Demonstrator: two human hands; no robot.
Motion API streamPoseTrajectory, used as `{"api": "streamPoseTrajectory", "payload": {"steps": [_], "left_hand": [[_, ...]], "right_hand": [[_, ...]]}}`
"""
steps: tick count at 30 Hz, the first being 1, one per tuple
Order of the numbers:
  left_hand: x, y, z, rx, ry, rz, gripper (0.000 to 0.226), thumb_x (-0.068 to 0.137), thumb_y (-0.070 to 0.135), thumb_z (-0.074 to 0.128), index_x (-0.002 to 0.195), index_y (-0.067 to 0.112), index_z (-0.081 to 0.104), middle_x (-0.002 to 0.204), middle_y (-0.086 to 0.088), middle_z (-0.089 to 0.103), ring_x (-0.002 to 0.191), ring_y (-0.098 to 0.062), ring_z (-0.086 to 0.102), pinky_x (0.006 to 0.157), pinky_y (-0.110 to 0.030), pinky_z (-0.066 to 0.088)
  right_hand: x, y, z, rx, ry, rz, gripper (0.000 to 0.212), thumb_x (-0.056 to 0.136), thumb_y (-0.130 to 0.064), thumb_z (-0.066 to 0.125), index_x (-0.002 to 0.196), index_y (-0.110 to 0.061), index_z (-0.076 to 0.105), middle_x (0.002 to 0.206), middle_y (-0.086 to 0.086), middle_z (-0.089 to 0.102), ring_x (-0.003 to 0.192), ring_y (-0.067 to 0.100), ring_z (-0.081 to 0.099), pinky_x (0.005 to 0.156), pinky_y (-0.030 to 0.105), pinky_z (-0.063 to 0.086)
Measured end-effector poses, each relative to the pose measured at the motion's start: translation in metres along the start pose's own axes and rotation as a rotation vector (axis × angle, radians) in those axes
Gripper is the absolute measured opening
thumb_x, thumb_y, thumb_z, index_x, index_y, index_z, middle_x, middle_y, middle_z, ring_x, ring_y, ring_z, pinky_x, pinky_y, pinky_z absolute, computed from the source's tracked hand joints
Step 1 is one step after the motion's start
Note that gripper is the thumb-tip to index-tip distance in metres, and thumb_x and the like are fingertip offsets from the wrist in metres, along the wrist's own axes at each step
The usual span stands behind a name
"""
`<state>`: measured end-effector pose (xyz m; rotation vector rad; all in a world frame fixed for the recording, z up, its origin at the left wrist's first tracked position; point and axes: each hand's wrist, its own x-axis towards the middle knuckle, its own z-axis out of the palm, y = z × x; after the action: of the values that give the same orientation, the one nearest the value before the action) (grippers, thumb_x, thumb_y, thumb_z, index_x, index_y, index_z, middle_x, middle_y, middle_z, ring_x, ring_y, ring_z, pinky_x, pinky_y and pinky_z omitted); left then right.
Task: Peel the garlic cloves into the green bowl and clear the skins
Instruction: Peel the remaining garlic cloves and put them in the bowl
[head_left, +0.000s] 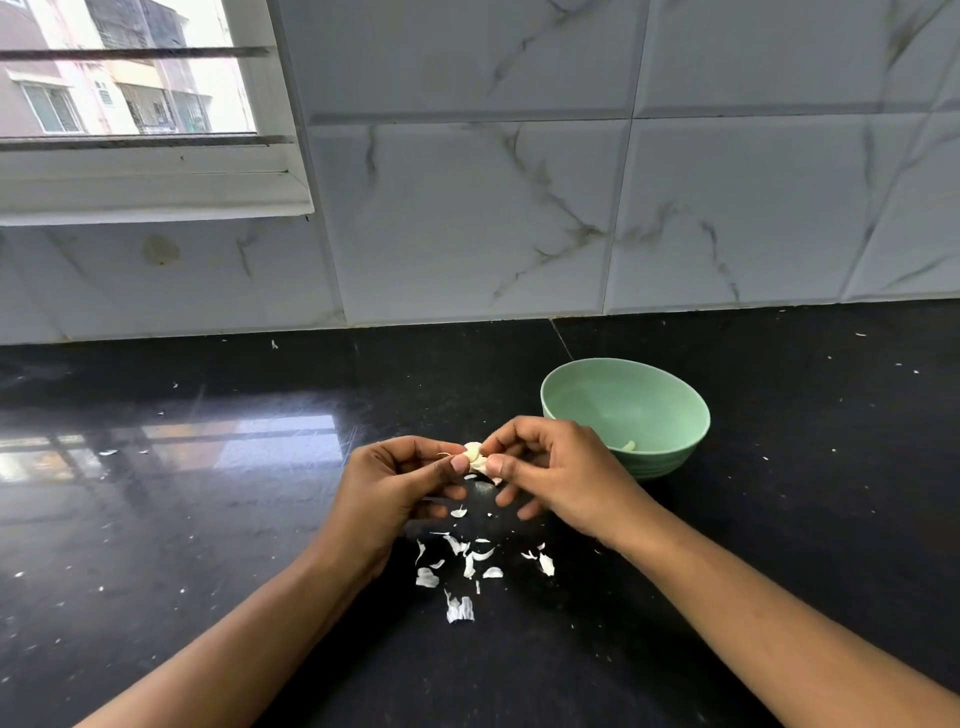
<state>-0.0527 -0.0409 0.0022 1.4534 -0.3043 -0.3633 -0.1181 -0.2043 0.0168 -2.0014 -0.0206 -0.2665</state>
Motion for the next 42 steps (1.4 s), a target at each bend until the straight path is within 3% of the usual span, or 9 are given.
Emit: {"api": "streamPoseTrajectory", "payload": {"steps": [4,8,14,22,25,27,30,37,42], "left_hand": [[-0.002,0.0,0.002,0.034,-0.031,0.013,0.025,0.061,0.022,0.075,0.081,0.006,0.075,0.07,-0.016,0.07,0.056,-0.014,0.064,0.048,-0.019,0.05],[-0.004,0.001,0.003,-0.022,-0.052,0.018,0.025,0.064,0.016,0.072,0.084,0.0,0.071,0.071,-0.013,0.071,0.056,-0.012,0.065,0.05,-0.018,0.052],[-0.005,0.003,0.002,-0.037,-0.071,0.05,0.025,0.065,0.016,0.071,0.083,0.0,0.071,0.073,-0.014,0.071,0.059,-0.013,0.067,0.053,-0.019,0.053],[-0.005,0.003,0.002,-0.032,-0.11,0.048,0.021,0.066,0.015,0.07,0.082,0.001,0.07,0.068,-0.01,0.071,0.059,-0.013,0.067,0.054,-0.02,0.055],[-0.005,0.004,0.0,0.021,-0.121,0.064,0.024,0.066,0.016,0.07,0.084,0.001,0.07,0.068,-0.009,0.071,0.058,-0.012,0.067,0.055,-0.02,0.055],[-0.004,0.004,-0.001,0.077,-0.116,0.098,0.023,0.065,0.018,0.071,0.083,0.003,0.072,0.068,-0.01,0.071,0.059,-0.013,0.067,0.056,-0.02,0.055],[-0.006,0.004,0.0,0.143,-0.08,0.177,0.021,0.064,0.019,0.074,0.081,0.006,0.074,0.068,-0.008,0.073,0.06,-0.012,0.068,0.056,-0.018,0.053],[-0.01,-0.001,-0.002,0.518,0.079,0.494,0.01,0.068,0.021,0.082,0.075,0.024,0.076,0.072,0.01,0.074,0.064,-0.007,0.071,0.062,-0.021,0.056],[-0.012,-0.003,0.0,0.554,0.098,0.628,0.008,0.07,0.013,0.081,0.077,0.016,0.077,0.07,0.011,0.073,0.06,-0.001,0.068,0.057,-0.013,0.052]], "right_hand": [[-0.001,0.003,0.005,-0.063,0.074,-0.153,0.014,0.083,-0.007,0.07,0.095,-0.013,0.072,0.076,-0.001,0.072,0.067,0.012,0.07,0.061,0.026,0.058],[0.0,0.005,0.005,-0.073,0.153,-0.202,0.014,0.079,-0.01,0.075,0.092,-0.015,0.075,0.075,-0.003,0.073,0.067,0.007,0.07,0.068,0.034,0.059],[-0.002,0.002,0.003,-0.141,0.235,-0.292,0.008,0.074,-0.017,0.08,0.08,-0.018,0.075,0.072,-0.008,0.072,0.064,0.007,0.068,0.064,0.034,0.056],[0.0,-0.001,-0.004,-0.305,0.173,-0.384,0.011,0.075,-0.02,0.078,0.076,-0.02,0.067,0.07,-0.013,0.065,0.065,0.004,0.061,0.058,0.013,0.044],[0.002,-0.001,-0.008,-0.297,0.096,-0.347,0.017,0.076,-0.017,0.078,0.081,-0.021,0.062,0.076,-0.011,0.064,0.067,0.01,0.062,0.055,0.019,0.048],[0.002,-0.001,-0.009,-0.218,0.064,-0.3,0.021,0.077,-0.014,0.077,0.084,-0.02,0.059,0.079,-0.007,0.065,0.069,0.013,0.064,0.056,0.029,0.054],[0.001,-0.002,-0.007,-0.074,0.063,-0.221,0.023,0.076,-0.005,0.076,0.086,-0.013,0.057,0.08,0.002,0.069,0.07,0.018,0.068,0.059,0.032,0.059],[-0.001,-0.002,-0.002,0.096,0.078,-0.085,0.025,0.078,-0.004,0.075,0.089,-0.008,0.053,0.082,0.012,0.071,0.074,0.024,0.071,0.062,0.033,0.059],[-0.001,-0.002,0.0,0.246,0.079,0.004,0.022,0.081,0.002,0.069,0.089,-0.008,0.052,0.083,0.014,0.071,0.075,0.023,0.072,0.058,0.025,0.056]]}}
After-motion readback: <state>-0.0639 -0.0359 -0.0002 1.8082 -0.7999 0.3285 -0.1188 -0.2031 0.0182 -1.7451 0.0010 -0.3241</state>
